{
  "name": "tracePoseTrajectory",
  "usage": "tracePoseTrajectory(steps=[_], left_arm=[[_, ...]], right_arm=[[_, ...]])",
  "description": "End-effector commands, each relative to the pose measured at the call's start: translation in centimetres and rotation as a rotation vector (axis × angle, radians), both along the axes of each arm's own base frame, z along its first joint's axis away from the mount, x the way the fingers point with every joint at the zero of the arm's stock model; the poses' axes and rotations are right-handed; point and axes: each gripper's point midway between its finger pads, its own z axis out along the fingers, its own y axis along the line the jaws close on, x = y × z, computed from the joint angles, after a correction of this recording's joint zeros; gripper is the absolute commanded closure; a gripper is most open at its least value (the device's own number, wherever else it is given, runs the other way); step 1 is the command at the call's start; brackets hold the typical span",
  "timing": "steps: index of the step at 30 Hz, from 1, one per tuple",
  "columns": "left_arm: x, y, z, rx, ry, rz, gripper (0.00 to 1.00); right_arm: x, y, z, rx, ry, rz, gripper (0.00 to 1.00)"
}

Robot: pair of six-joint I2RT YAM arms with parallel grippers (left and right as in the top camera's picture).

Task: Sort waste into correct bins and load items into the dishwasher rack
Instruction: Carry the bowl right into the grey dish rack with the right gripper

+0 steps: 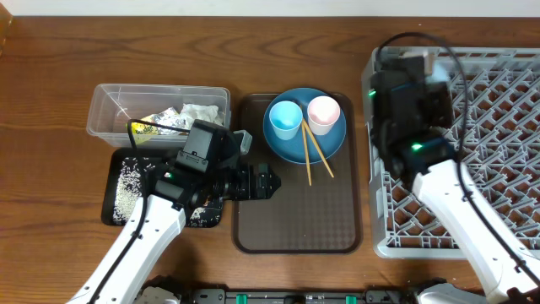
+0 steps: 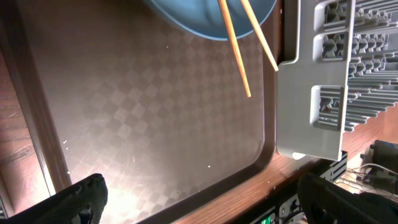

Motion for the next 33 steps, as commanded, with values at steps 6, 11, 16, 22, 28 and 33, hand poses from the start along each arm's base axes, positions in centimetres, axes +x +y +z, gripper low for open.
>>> tracePoseTrajectory(steps=[6,11,16,22,28,33], left_arm=[[0.0,-0.1,0.0,-0.006,0.003,-0.006,0.02],[0.0,-0.1,0.0,-0.006,0.003,-0.006,0.02],[0.0,-0.1,0.0,-0.006,0.003,-0.006,0.02],[0.0,-0.1,0.0,-0.006,0.003,-0.006,0.03],[0.0,-0.1,0.0,-0.006,0.003,-0.006,0.02],[0.0,-0.1,0.0,-0.006,0.003,-0.006,0.02]], right_arm=[[1.8,-5.9,2.3,-0.150,0.104,0.026,0.99],[3.0,-9.2,2.8,-0.144,0.070,0.034,0.99],[4.2,-13.6,2.1,-0.206,0.086,-0.041,0.99],[6.7,-15.0,-1.9,-0.293,0.203,-0.041,0.99],[8.6,-14.1,-6.0,-0.309,0.268,-0.028,0.99],[9.6,-11.9,-8.9,-0.314,0.329,0.028,0.99]])
